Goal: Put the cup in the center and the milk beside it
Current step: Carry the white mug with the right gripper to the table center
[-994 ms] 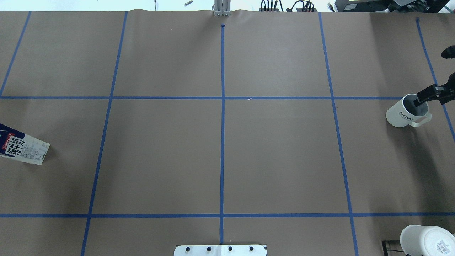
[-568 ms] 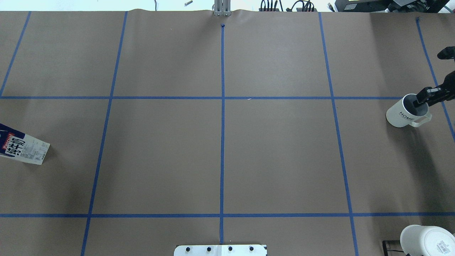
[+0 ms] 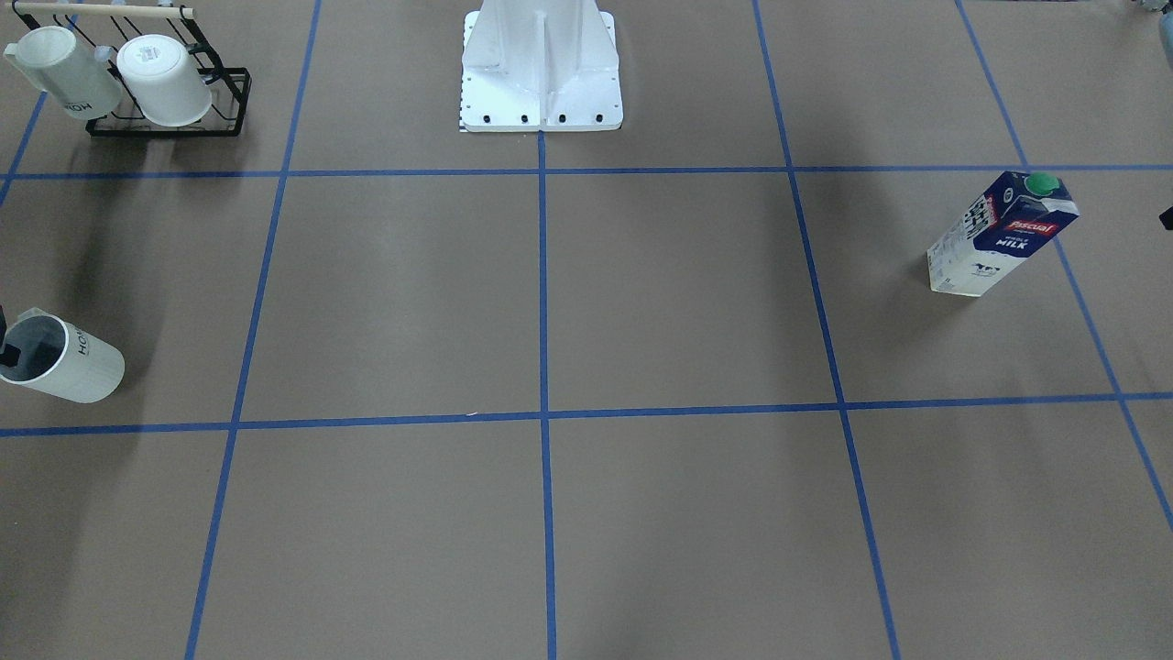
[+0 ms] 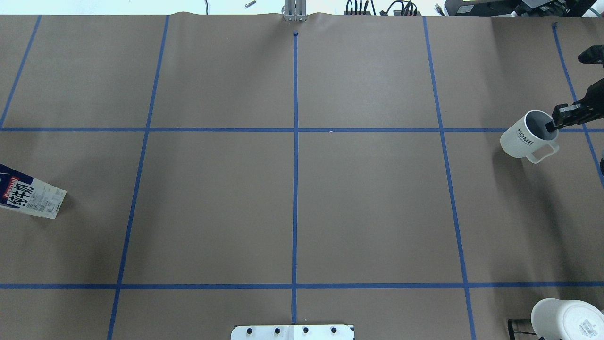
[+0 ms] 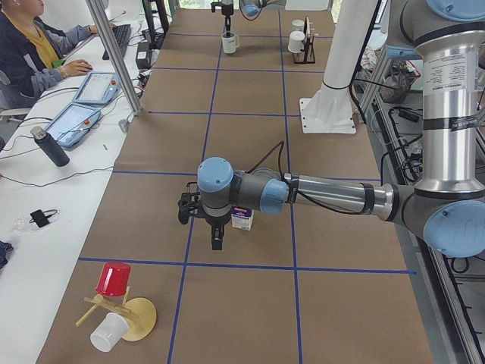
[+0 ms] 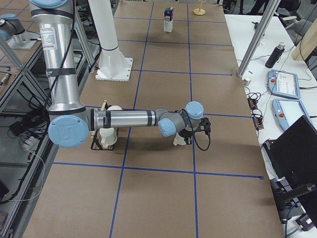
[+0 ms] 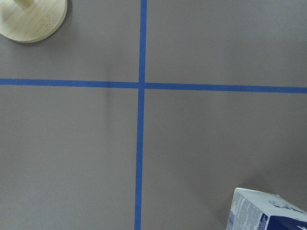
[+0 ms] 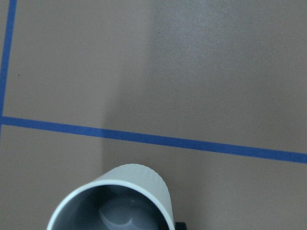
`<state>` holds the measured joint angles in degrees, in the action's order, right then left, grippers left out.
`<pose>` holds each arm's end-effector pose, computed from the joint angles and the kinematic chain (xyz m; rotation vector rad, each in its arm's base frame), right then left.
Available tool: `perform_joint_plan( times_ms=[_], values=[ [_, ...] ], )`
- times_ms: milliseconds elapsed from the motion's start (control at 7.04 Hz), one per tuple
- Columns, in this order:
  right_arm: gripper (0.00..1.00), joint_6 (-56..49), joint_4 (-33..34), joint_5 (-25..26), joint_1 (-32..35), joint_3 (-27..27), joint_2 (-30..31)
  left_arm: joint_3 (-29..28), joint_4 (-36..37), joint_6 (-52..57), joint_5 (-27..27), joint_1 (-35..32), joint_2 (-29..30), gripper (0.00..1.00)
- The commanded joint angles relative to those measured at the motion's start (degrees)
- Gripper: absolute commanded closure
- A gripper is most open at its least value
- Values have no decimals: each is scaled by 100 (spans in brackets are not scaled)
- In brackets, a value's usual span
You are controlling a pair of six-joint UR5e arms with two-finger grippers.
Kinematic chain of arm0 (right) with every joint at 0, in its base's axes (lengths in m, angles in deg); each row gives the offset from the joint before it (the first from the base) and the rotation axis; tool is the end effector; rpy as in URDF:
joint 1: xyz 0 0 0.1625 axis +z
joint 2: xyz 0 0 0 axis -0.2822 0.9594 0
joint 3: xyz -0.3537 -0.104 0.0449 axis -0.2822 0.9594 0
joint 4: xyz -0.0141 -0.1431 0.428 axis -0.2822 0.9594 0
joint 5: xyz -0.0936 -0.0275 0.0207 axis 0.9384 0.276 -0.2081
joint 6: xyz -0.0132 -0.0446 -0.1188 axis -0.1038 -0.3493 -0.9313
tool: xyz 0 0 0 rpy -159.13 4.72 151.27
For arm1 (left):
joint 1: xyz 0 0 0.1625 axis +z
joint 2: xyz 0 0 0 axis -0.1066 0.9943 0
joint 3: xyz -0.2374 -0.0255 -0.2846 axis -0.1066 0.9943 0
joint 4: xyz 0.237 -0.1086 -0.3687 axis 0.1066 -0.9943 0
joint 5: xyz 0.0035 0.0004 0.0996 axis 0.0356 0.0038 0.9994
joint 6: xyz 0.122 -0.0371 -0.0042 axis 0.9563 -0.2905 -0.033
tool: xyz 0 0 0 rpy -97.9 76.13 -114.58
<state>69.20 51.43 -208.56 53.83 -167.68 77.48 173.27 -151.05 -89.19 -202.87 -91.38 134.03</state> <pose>-0.1621 -0.5714 0.5104 0.0889 -0.9028 -0.0704 0.0002 -0.5062 0.5562 0.0529 0.8148 -0.0492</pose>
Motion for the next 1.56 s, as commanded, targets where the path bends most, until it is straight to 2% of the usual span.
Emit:
perform_joint_plan(
  times_ms=[0,142,284,426,568,710,1136,1420],
  values=[
    [100,593,215,223,-471,-862,-100,-3,0,0,0,9,0,2],
    [100,1902,346,607,-988,-961,-649,-3,0,0,-9,9,0,2],
    [100,2829,782,794,-1454,-1014,-1351,-12,0,8,0,9,0,2],
    [100,3282,1796,970,-1789,-1041,-2219,-38,-9,26,-9,9,0,2],
    [100,4087,2441,1668,-2384,-963,-2924,-39,-17,17,-9,9,0,2],
    [100,4809,2439,1805,-2703,-736,-3201,-39,-18,17,-9,9,0,2],
    [100,5919,2439,2114,-3285,-121,-3861,-47,-18,17,-9,18,0,2],
    [100,6160,2431,2297,-3453,117,-4020,-108,-26,26,-9,18,0,2]
  ],
)
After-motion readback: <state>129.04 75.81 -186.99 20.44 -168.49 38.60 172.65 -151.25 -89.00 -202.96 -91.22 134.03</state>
